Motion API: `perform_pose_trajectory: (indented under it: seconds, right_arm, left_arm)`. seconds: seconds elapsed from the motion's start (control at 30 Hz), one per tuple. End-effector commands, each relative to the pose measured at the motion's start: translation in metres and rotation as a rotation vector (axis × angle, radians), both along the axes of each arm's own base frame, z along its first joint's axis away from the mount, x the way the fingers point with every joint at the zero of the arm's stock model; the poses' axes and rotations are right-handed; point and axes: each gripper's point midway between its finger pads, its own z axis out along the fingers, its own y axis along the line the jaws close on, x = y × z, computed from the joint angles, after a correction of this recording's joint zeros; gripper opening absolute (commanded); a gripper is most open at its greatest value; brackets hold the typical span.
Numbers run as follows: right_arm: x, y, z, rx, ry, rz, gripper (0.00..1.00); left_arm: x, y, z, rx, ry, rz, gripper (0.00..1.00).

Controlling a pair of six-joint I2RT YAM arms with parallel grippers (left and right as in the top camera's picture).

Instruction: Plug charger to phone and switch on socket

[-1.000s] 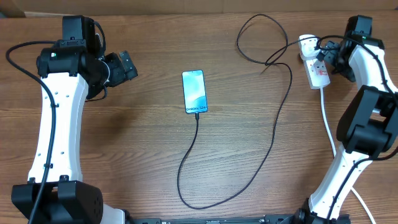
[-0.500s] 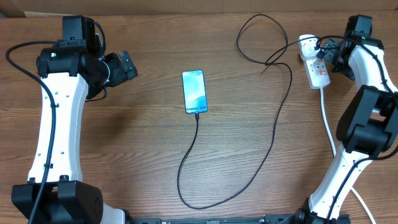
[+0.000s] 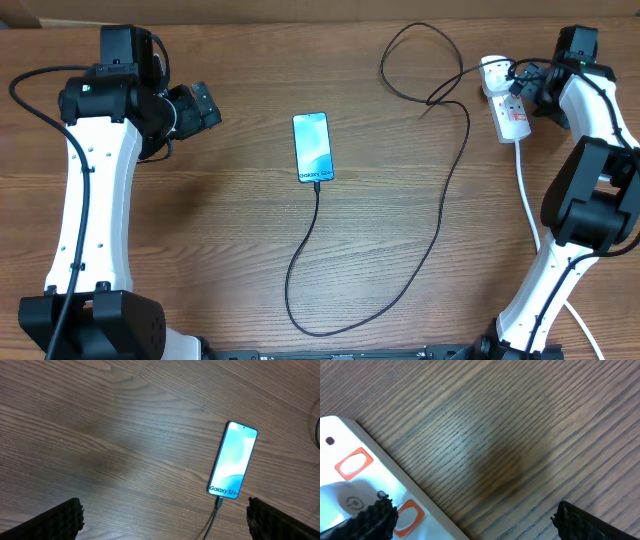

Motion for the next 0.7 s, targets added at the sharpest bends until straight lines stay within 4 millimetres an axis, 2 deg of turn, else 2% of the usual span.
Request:
perform_pose_trajectory:
  seconds: [0.0, 0.47, 0.67]
  right_arm:
    - [-0.005, -0.004, -0.011, 0.004, 0.021, -0.008, 1.0]
    - [-0.01, 0.002, -0.023, 0.034, 0.053, 0.004, 1.0]
    - [-0.007, 0.017, -0.025, 0.097, 0.048, 0.085, 1.0]
  left_arm:
    - [0.001, -0.001, -0.002, 0.004, -0.001, -0.028, 1.0]
    - [0.001, -0.001, -0.002, 0.004, -0.001, -0.028, 1.0]
    - [0.001, -0.001, -0.002, 0.004, -0.001, -0.028, 0.99]
